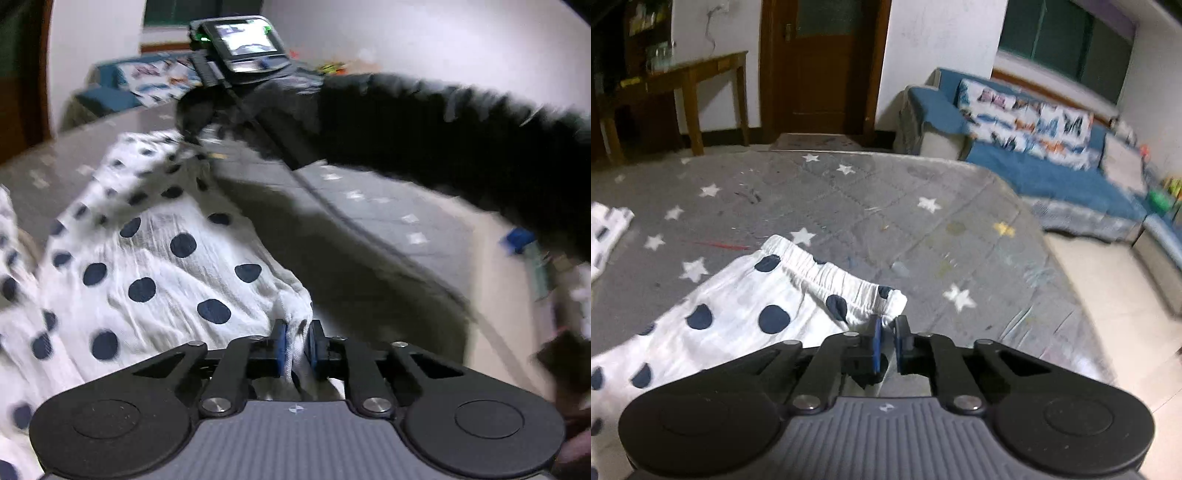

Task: Fold clothes

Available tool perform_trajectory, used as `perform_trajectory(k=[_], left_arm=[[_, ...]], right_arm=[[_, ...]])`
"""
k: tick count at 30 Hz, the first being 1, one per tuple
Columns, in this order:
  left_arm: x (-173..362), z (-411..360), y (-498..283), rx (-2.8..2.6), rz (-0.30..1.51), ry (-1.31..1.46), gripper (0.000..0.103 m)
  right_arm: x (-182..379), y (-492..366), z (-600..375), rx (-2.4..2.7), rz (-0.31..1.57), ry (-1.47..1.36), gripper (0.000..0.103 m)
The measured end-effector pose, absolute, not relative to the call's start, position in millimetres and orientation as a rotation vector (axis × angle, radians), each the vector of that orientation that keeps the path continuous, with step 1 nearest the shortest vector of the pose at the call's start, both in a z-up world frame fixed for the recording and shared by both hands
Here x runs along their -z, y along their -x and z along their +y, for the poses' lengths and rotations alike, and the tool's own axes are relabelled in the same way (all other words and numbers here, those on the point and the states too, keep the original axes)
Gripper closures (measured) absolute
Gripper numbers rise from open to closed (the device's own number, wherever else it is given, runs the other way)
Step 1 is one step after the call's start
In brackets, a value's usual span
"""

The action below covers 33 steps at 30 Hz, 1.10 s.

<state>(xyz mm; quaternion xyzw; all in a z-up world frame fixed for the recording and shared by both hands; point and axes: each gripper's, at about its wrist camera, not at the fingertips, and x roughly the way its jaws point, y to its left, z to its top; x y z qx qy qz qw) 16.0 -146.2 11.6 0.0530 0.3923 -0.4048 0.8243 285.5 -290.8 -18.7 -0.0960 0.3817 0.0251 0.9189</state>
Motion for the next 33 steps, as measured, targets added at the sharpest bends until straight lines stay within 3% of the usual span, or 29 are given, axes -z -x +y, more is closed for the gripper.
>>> perform_trajectory(k=[5,9,12,27,29,31,33], left_arm=[[-9,-142,-12,0.903,0.821,-0.105,0.089],[-12,-138,-16,0.868,0.83,-0.078,0.083],[-20,-131,-12,0.838,0.802,-0.081,0.063],[-40,7,-31,0.188,0.727,0.043,0.063],[-38,26,-32,0.079,0.722,0.04,0.059],[-34,33,-33,0.058,0.731,0.04,0.048],[-30,40,-35,0.041,0.74,0.041,0.047]], right_arm=[[23,-291,-294,-0.037,0.777,0.232,0.095],[21,-289,-294,-0.026,0.759,0.261,0.086],[12,-283,-296,-0.03,0.747,0.254,0.084],[-29,-253,-204,-0.394,0.798,0.206,0.083],[-34,-257,-182,-0.451,0.808,0.197,0.083],[-32,-268,-158,-0.482,0.82,0.201,0.083],[-27,-279,-134,-0.499,0.829,0.214,0.083]])
